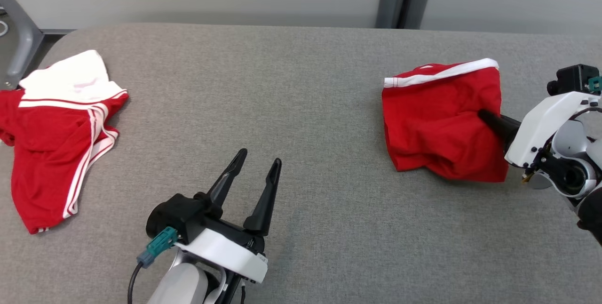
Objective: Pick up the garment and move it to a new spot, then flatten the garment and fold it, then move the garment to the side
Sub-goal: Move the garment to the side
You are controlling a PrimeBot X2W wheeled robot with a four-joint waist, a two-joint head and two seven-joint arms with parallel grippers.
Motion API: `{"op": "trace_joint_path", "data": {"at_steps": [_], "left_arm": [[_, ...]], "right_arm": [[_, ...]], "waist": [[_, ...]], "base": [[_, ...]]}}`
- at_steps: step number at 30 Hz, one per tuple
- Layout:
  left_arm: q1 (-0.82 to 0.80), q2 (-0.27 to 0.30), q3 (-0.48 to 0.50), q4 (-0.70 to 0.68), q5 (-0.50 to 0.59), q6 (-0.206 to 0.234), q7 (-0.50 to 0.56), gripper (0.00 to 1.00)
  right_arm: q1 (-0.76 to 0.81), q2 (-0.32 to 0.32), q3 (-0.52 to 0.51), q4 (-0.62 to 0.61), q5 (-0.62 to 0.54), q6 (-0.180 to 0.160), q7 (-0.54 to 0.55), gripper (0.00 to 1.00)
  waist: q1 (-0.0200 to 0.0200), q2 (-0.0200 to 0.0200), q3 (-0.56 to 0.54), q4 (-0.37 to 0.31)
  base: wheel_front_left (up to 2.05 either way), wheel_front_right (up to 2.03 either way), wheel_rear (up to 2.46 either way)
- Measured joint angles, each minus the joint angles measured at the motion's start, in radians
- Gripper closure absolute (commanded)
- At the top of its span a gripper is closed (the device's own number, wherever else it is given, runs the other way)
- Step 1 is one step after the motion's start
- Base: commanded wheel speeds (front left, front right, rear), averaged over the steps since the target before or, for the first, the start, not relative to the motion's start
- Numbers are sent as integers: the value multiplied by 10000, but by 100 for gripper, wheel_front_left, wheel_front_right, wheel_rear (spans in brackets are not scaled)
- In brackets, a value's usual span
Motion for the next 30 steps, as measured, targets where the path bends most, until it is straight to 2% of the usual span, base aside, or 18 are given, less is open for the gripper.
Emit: {"op": "trace_joint_path", "data": {"at_steps": [8,16,30], "left_arm": [[-865,71,-978,-48,301,0,2,0],[-1456,155,-1593,0,525,2,2,0],[-1878,504,-1730,-138,610,36,84,0]], "right_arm": [[-850,-606,437,-61,-159,0,-326,100],[-1595,-892,683,107,-77,0,-610,100],[-2957,-1034,1281,736,-314,0,-876,100]], "waist": [[0,0,756,-600],[0,0,1445,-1238],[0,0,2454,-2104]], "base": [[0,0,0],[0,0,0],[0,0,0]]}}
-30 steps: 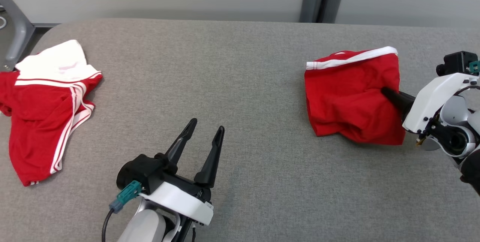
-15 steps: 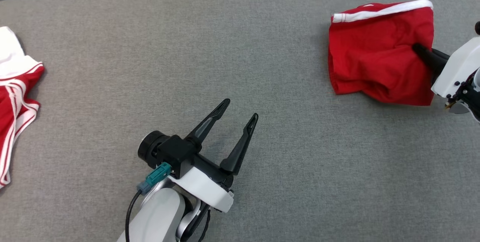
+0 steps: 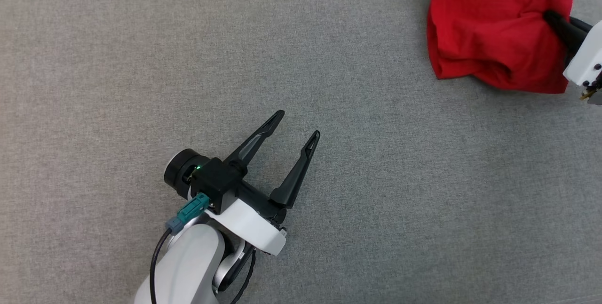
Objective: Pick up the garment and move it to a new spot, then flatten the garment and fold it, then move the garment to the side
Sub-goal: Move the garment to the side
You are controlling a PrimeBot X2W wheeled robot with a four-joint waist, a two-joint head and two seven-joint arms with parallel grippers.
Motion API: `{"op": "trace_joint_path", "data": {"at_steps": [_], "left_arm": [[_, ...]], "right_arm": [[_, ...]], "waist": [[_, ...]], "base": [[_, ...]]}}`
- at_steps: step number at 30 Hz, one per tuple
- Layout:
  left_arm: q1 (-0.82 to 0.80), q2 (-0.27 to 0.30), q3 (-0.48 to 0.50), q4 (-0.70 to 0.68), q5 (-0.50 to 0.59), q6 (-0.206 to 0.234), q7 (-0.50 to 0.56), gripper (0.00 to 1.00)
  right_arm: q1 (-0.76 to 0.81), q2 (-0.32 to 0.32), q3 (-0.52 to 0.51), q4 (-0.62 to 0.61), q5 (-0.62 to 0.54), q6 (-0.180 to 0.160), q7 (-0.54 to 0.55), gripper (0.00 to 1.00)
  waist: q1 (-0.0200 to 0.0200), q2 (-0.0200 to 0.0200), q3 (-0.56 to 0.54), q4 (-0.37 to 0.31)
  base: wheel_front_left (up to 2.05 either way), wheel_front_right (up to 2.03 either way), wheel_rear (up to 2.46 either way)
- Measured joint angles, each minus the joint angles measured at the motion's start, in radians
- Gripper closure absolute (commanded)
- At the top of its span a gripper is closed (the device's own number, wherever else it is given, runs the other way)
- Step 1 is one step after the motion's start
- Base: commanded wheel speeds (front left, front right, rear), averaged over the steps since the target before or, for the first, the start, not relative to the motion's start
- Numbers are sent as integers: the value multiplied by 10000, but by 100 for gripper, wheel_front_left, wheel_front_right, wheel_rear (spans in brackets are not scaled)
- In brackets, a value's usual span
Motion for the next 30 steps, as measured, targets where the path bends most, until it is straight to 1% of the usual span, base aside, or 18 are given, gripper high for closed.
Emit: {"op": "trace_joint_path", "data": {"at_steps": [6,9,13,18,20,21,22,23,24,30], "left_arm": [[-43,40,25,-107,-15,8,4,0],[-54,48,44,-140,-36,10,0,0],[-54,90,56,-155,-71,12,-10,0],[-69,180,71,-198,-77,40,-12,0],[-174,209,54,-205,-77,40,-12,0],[-220,219,58,-211,-77,40,-13,0],[-241,224,58,-219,-77,44,-13,0],[-240,228,56,-219,-79,54,-15,0],[-240,245,58,-219,-81,56,-25,0],[-217,259,54,-127,-130,90,-27,0]], "right_arm": [[-289,-207,104,94,25,0,-100,100],[-366,-428,180,192,29,0,-219,100],[-507,-545,261,401,-10,0,-500,100],[-820,-568,571,727,-401,0,-924,100],[-934,-579,840,1062,-652,2,-1018,100],[-974,-558,882,1195,-731,2,-1103,95],[-1041,-531,936,1335,-828,0,-1220,62],[-1092,-512,984,1450,-924,0,-1356,7],[-1144,-468,1037,1576,-1005,0,-1484,0],[-1234,-176,1160,2186,-1229,0,-2328,0]], "waist": [[0,0,353,10],[-1,0,493,86],[0,0,616,149],[0,0,730,159],[0,0,795,177],[0,0,810,186],[0,0,817,196],[0,0,815,204],[0,0,807,209],[0,0,599,189]], "base": [[0,0,0],[0,0,0],[0,0,0],[0,0,0],[0,0,0],[0,0,0],[0,0,0],[0,0,0],[0,0,0],[0,0,0]]}}
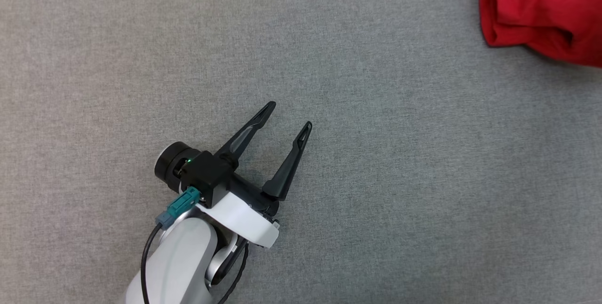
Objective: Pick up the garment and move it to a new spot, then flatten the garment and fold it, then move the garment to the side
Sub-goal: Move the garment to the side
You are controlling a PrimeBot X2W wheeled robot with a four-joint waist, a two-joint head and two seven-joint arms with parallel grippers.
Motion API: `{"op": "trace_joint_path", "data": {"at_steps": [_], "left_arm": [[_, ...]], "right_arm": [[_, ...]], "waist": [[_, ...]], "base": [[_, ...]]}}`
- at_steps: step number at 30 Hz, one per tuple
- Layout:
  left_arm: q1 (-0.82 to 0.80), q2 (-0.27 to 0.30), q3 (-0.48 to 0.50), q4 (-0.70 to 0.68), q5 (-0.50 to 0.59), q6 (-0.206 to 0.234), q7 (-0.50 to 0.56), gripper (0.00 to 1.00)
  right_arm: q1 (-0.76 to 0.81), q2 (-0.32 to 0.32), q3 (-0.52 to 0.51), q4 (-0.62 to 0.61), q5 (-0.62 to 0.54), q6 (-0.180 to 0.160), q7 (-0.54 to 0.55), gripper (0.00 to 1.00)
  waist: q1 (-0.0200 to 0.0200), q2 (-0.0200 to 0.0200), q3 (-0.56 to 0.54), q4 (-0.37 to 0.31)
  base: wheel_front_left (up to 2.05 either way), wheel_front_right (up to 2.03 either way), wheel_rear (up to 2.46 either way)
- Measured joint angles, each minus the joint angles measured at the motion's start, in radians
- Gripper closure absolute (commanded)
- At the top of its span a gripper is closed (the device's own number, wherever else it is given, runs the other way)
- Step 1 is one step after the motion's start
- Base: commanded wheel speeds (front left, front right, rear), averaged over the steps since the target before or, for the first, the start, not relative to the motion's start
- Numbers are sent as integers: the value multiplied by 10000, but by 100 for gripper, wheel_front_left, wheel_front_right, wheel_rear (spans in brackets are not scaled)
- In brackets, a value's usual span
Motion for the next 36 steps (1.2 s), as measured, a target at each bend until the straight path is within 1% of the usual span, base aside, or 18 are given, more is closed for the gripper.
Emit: {"op": "trace_joint_path", "data": {"at_steps": [5,9,15,21,24,28,32,36], "left_arm": [[109,-31,-33,119,-84,12,-12,0],[306,-25,6,178,-180,44,-13,0],[775,-6,104,213,-328,128,-27,0],[1266,58,418,115,-493,370,-56,0],[1384,232,759,-77,-587,546,-56,0],[1558,500,1252,-341,-694,763,-56,0],[1874,679,1664,-543,-849,922,-56,0],[2138,702,1981,-715,-941,1043,-56,0]], "right_arm": [[4,205,192,403,-259,2,-671,0],[135,376,362,372,-384,2,-1068,0],[491,351,569,-42,-606,2,-1576,0],[1046,247,157,-1020,-616,0,-1735,0],[1300,77,-614,-1726,-901,2,-1741,0],[2197,29,-1801,-2464,-1613,2,-1753,0],[3230,219,-3444,-3181,-2566,0,-1755,0],[4831,612,-5189,-4048,-3605,0,-1755,0]], "waist": [[0,0,-362,-72],[0,0,-781,-155],[0,0,-1603,-252],[0,0,-2491,-220],[0,0,-2856,-144],[0,0,-3223,5],[0,0,-3445,192],[0,0,-3601,436]], "base": [[0,0,0],[0,0,0],[0,0,0],[0,0,0],[0,0,0],[0,0,0],[0,0,0],[0,0,0]]}}
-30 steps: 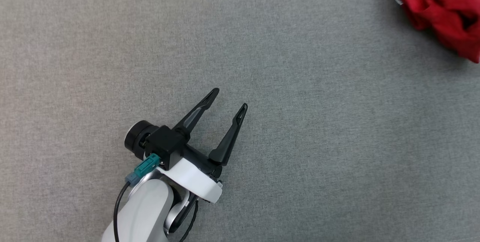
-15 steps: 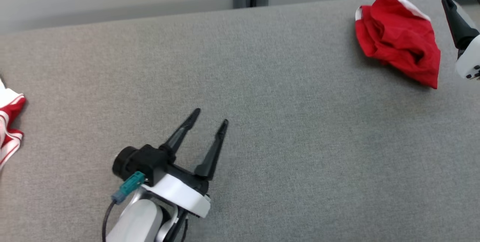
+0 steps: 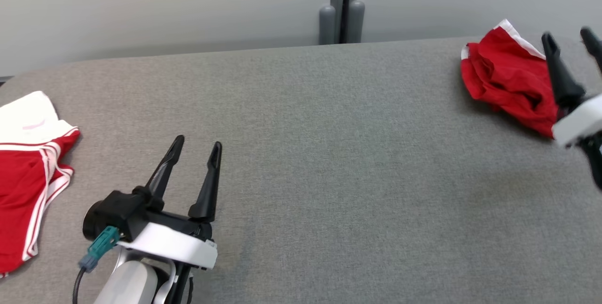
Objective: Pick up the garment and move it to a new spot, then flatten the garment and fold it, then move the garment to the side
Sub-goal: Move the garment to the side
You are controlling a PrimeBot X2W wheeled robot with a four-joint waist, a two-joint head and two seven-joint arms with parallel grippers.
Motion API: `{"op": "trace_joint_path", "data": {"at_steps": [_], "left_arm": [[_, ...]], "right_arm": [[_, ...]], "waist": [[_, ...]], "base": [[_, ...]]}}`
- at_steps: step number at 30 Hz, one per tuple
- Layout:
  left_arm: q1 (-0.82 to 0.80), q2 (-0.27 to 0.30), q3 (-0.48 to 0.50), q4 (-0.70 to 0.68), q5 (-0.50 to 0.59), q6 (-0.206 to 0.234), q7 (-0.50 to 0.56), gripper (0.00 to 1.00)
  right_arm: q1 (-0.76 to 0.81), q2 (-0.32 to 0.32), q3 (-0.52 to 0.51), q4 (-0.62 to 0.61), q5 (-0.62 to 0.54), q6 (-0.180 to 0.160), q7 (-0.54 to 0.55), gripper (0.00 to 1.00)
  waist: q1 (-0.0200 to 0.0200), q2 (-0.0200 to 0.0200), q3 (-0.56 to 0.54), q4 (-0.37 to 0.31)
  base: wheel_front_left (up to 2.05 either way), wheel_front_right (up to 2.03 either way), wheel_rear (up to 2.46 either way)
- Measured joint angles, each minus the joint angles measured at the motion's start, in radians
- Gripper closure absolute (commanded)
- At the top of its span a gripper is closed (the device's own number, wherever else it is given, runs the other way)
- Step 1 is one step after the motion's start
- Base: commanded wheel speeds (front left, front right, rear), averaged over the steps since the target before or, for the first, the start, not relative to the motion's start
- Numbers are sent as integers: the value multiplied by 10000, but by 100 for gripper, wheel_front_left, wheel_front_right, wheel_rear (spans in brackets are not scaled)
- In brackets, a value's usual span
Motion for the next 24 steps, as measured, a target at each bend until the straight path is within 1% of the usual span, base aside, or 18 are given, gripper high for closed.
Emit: {"op": "trace_joint_path", "data": {"at_steps": [6,12,16,20,22,24], "left_arm": [[508,-42,445,-121,-84,100,0,0],[982,-165,874,-77,-115,104,-2,0],[1304,-334,1118,0,13,36,-2,0],[1593,-610,1496,-8,75,-96,-2,0],[1675,-681,1662,-6,278,-211,0,0],[1743,-677,1793,-69,761,-213,-2,0]], "right_arm": [[2406,940,-2282,-1283,-1402,0,0,0],[4507,2220,-3824,-2663,-2431,0,0,0],[5797,2905,-4487,-3515,-3009,0,2,0],[6679,3369,-4844,-4080,-3486,0,0,0],[6942,3586,-4878,-4251,-3747,0,2,0],[7185,3701,-4846,-4312,-3950,0,2,0]], "waist": [[0,1,-299,288],[-1,0,-612,540],[-1,1,-842,714],[0,0,-995,818],[0,0,-1012,858],[0,0,-1024,898]], "base": [[0,0,0],[0,0,0],[0,0,0],[0,0,0],[0,0,0],[0,0,0]]}}
